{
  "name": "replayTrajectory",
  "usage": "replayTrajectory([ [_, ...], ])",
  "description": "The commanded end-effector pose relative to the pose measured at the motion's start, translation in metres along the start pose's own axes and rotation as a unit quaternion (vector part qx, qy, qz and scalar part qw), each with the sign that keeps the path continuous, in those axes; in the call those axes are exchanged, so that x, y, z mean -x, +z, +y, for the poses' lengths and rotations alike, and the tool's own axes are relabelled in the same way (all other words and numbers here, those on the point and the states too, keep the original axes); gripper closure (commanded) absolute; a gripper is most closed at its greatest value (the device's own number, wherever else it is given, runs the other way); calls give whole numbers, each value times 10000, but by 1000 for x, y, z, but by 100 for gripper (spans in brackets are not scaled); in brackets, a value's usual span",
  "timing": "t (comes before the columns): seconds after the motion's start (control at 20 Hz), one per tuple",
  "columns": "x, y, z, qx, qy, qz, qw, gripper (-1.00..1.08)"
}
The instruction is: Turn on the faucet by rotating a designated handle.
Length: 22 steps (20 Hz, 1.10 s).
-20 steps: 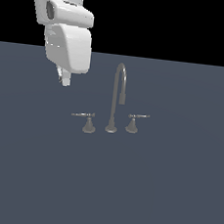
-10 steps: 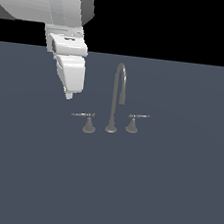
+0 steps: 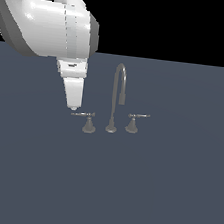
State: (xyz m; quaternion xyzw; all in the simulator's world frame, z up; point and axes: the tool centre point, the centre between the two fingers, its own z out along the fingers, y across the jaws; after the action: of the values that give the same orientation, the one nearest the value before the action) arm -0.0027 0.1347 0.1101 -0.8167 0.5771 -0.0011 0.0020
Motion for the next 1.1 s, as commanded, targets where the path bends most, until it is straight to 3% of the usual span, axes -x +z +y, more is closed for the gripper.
replayTrajectory([
  [0.0, -5, 13, -10, 6, 202, 12, 9998, 108],
  [0.5, -19, 43, -33, 23, 702, 14, 9975, 108],
  [1.05, -21, 45, -35, 23, 748, 5, 9972, 108],
])
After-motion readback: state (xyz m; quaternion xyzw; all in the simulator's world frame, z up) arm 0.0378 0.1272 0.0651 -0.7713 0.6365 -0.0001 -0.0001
